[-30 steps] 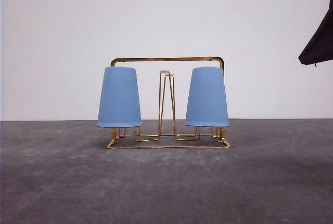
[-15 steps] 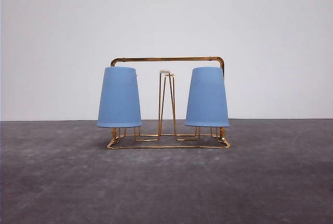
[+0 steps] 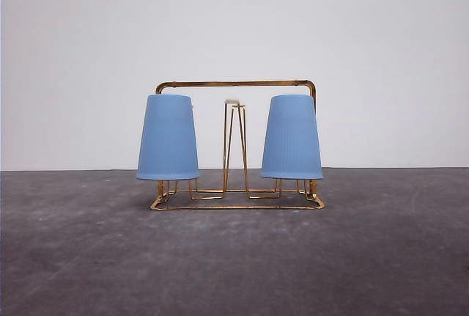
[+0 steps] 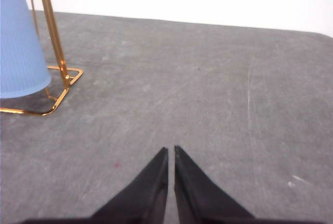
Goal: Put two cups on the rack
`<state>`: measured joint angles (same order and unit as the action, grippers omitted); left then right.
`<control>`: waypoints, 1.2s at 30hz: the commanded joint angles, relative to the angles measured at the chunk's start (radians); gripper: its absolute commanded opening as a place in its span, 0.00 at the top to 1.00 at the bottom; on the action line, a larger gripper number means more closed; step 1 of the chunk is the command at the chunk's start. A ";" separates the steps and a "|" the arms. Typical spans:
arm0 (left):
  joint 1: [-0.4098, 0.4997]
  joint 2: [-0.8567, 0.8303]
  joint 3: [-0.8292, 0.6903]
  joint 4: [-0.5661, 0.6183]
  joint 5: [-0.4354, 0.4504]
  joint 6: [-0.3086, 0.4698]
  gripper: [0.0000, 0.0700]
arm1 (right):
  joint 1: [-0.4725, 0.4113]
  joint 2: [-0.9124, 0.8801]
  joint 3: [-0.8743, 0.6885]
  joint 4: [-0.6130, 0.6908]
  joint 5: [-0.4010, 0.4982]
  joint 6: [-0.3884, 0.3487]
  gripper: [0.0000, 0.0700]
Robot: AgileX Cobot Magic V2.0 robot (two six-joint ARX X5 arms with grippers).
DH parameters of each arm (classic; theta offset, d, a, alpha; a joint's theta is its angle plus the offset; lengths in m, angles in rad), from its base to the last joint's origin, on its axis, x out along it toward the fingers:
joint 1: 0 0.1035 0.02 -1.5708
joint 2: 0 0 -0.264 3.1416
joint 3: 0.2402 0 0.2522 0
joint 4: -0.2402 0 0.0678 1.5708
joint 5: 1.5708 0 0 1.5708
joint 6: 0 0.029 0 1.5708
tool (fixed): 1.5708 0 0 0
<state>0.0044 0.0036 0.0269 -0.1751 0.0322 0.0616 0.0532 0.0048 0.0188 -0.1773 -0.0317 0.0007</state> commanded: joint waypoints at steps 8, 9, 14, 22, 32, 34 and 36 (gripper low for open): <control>0.000 0.000 -0.014 0.015 0.002 -0.002 1.00 | 0.003 -0.001 -0.007 0.020 0.000 0.025 0.97; 0.000 0.000 -0.014 0.016 0.002 -0.002 1.00 | 0.003 -0.001 -0.007 0.020 0.000 0.025 0.97; 0.000 0.000 -0.014 0.015 0.002 -0.002 1.00 | 0.003 -0.001 -0.007 0.020 0.000 0.025 0.97; 0.000 0.000 -0.014 0.015 0.002 -0.002 1.00 | 0.003 -0.001 -0.007 0.020 0.000 0.025 0.97; 0.000 0.000 -0.014 0.015 0.002 -0.002 1.00 | 0.003 -0.001 -0.007 0.020 0.000 0.025 0.97; 0.000 0.000 -0.014 0.015 0.002 -0.002 1.00 | 0.003 -0.001 -0.007 0.020 0.000 0.025 0.97; 0.000 0.000 -0.014 0.015 0.002 -0.002 1.00 | 0.003 -0.001 -0.007 0.020 0.000 0.025 0.97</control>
<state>0.0044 0.0036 0.0269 -0.1741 0.0322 0.0616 0.0532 0.0051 0.0158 -0.1678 -0.0319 0.0084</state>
